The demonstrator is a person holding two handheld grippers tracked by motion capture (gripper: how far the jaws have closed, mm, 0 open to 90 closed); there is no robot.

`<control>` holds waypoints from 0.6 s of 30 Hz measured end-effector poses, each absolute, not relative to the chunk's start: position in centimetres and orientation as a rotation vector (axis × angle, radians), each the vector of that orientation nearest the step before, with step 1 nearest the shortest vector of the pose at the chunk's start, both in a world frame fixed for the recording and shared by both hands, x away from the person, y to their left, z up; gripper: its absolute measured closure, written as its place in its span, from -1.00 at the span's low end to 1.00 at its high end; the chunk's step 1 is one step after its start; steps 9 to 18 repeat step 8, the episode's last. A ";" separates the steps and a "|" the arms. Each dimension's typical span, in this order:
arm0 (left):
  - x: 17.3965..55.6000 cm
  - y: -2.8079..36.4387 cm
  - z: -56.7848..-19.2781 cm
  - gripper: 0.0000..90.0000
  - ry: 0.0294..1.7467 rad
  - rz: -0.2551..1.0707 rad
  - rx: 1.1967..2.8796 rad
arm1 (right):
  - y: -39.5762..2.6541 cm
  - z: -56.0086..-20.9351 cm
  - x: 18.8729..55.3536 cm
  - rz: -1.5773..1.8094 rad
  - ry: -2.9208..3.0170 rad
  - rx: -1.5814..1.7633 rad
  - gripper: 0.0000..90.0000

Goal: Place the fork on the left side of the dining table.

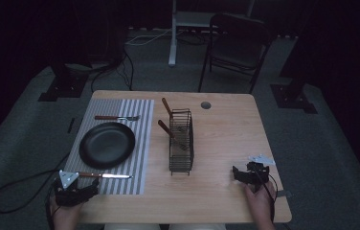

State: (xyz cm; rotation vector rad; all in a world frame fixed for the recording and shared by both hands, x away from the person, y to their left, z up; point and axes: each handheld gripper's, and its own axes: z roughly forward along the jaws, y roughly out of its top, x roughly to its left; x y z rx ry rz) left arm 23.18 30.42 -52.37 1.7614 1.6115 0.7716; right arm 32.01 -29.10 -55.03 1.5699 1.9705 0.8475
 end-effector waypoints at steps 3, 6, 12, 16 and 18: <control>22.7 30.7 -52.7 -0.78 1.645 0.780 1.748 | -29.1 -55.0 32.0 0.847 1.971 1.570 -0.74; 22.6 31.1 -52.8 -0.78 1.672 0.793 1.721 | -29.1 -55.0 32.0 0.847 1.971 1.570 -0.74; 22.6 31.2 -52.8 -0.78 1.686 0.806 1.713 | -29.1 -55.0 32.0 0.847 1.971 1.569 -0.74; 22.6 31.2 -52.8 -0.78 1.686 0.806 1.713 | -29.1 -55.0 32.0 0.847 1.971 1.569 -0.74; 22.6 31.2 -52.8 -0.78 1.686 0.806 1.713 | -29.1 -55.0 32.0 0.847 1.971 1.569 -0.74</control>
